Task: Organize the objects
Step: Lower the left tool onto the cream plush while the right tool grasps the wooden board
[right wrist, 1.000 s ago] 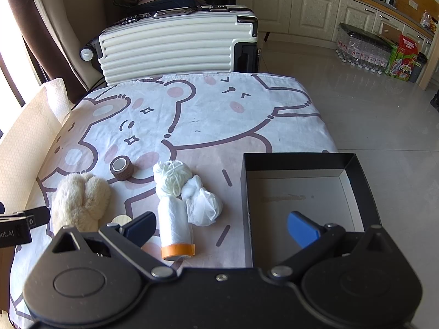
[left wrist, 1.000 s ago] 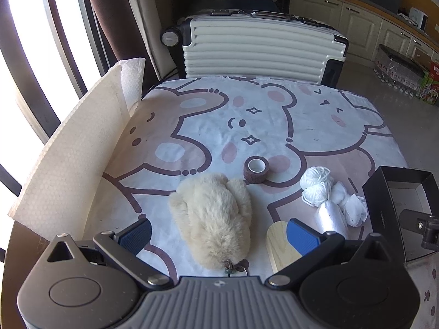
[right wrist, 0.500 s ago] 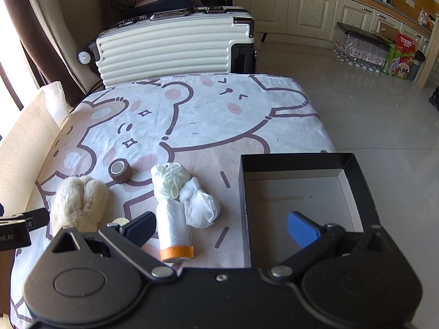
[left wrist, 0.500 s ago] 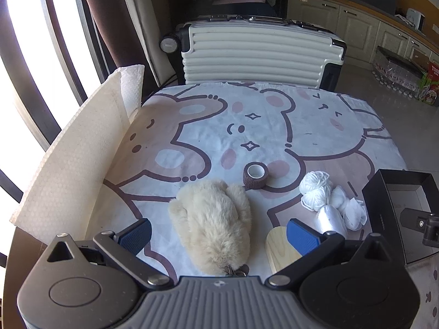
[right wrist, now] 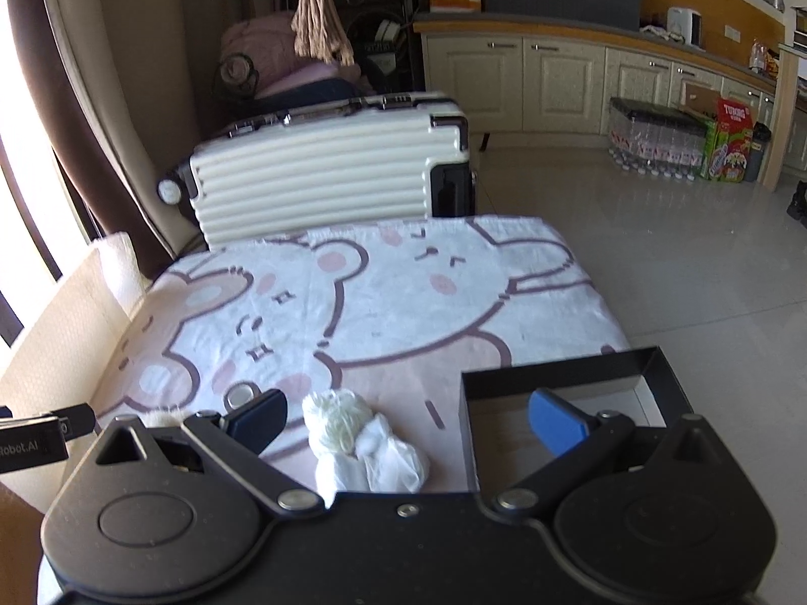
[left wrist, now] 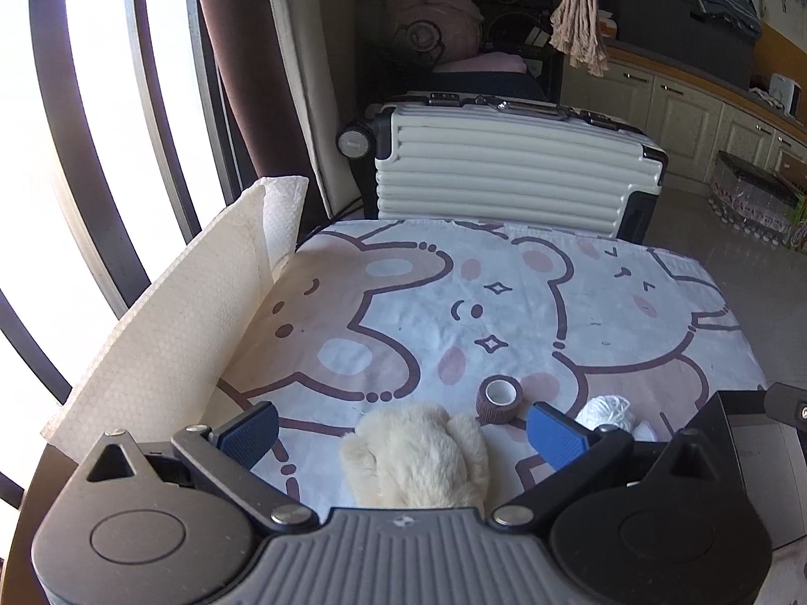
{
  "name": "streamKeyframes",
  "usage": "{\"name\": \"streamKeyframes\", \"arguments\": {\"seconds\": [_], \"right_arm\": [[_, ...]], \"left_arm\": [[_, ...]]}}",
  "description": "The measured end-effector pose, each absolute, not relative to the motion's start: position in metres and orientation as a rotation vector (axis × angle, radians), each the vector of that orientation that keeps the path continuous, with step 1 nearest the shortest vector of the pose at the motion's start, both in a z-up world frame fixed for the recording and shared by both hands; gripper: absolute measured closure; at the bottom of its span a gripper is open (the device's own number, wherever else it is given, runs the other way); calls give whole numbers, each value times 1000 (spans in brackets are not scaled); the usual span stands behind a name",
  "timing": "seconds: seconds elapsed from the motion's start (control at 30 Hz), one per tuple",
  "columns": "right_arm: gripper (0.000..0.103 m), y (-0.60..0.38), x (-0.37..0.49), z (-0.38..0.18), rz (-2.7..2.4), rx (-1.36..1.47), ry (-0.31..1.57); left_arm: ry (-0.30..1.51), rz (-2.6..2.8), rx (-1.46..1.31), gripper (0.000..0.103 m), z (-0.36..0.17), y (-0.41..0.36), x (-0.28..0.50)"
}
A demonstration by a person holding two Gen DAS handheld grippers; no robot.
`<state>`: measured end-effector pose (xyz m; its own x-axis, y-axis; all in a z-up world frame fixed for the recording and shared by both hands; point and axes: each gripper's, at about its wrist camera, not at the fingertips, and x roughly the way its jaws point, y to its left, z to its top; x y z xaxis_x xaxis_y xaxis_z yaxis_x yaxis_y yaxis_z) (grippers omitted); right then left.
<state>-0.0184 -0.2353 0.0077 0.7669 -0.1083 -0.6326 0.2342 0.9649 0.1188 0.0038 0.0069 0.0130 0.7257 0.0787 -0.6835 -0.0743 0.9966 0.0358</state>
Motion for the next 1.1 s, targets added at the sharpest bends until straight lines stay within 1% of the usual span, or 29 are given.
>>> {"name": "streamKeyframes", "arguments": {"seconds": [0.2, 0.6, 0.8, 0.93, 1.1], "right_arm": [[0, -225, -9, 9, -205, 196, 638], [0, -199, 14, -10, -106, 247, 689], [0, -185, 25, -23, -81, 215, 700], [0, -176, 36, -38, -52, 174, 768], [0, -166, 49, -60, 43, 176, 913]], "left_arm": [[712, 114, -31, 0, 15, 20, 7], [768, 79, -68, 0, -5, 46, 22], [810, 69, -78, 0, -16, 58, 30], [849, 67, -100, 0, -23, 65, 36], [907, 94, -133, 0, -34, 70, 45]]}}
